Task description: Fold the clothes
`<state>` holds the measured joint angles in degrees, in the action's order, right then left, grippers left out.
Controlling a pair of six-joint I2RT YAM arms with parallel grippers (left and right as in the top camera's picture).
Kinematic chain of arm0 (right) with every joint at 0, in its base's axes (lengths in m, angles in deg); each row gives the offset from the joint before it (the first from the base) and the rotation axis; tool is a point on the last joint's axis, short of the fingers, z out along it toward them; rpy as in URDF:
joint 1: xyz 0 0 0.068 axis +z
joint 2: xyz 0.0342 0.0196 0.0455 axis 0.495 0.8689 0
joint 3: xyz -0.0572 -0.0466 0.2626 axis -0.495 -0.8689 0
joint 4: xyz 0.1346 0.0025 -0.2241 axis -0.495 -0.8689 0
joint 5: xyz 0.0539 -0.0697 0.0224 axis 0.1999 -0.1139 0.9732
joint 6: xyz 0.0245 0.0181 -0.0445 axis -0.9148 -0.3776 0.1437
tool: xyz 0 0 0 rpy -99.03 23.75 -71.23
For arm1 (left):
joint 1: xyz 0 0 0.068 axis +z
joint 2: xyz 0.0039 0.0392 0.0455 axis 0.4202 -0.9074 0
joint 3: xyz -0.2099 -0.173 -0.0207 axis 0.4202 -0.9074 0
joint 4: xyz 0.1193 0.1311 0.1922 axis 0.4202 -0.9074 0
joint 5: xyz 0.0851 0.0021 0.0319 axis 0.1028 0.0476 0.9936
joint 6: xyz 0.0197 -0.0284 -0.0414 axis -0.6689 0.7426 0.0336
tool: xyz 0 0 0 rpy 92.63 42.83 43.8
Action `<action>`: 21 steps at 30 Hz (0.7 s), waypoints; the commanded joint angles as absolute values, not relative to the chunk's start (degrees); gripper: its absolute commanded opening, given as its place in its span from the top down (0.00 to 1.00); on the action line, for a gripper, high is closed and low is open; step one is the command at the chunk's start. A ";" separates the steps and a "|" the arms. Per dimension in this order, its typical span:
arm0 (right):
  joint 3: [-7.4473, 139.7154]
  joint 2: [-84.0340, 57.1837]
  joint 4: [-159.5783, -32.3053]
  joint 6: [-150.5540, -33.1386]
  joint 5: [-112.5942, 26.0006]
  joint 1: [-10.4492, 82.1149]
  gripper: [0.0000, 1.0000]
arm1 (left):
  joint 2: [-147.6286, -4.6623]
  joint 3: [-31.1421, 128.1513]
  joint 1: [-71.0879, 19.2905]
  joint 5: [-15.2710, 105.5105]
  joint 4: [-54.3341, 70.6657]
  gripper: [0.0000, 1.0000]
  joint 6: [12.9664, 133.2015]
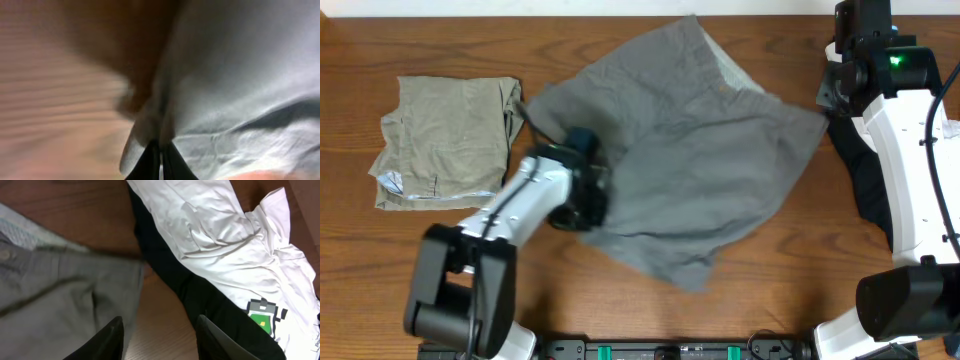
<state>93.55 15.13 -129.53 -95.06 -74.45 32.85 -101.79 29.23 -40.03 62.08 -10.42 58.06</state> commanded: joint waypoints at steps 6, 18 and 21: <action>94.62 14.32 -129.61 -93.18 -66.83 32.72 0.52 | -97.82 44.11 -25.43 63.50 -11.58 0.28 58.95; 87.02 15.61 -128.24 -86.45 -60.03 30.82 0.36 | -97.73 40.68 -29.19 53.71 -20.43 0.21 58.80; 81.51 16.95 -123.95 -86.45 -55.20 29.16 0.34 | -97.79 38.32 -30.85 53.69 -18.05 0.20 59.19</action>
<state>85.60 15.31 -125.59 -87.67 -60.03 31.01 -97.71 40.18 -29.60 55.63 -18.75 58.95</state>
